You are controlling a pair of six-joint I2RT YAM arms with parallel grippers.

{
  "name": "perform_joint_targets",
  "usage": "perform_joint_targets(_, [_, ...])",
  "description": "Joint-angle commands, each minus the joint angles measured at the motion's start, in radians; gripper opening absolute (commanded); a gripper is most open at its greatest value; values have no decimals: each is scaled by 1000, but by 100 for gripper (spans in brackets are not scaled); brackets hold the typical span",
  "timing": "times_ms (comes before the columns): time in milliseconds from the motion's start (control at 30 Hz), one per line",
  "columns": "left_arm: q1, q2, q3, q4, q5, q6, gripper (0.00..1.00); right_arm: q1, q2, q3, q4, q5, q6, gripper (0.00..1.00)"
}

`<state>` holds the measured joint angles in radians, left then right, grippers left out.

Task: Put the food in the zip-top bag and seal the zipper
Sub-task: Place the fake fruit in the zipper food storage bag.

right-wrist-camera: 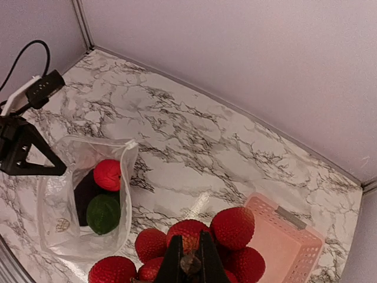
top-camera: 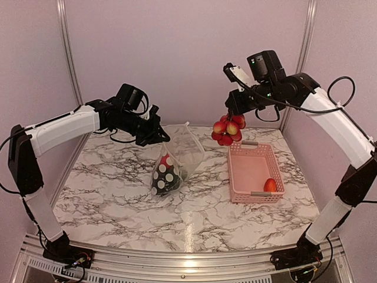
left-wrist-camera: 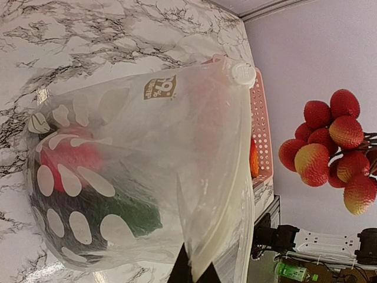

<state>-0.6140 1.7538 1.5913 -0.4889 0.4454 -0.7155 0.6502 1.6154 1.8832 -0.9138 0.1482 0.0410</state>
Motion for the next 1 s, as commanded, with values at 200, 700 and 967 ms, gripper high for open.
perform_joint_targets(200, [5,12,32,-3,9,-1,0,40,-5,55,282,-439,127,0])
perform_joint_targets(700, [5,-17,21,-26,2,7,0,53,36,-120,505,-614,240,0])
perform_joint_targets(967, [5,-26,16,-32,-1,10,0,52,69,-171,514,-604,214,0])
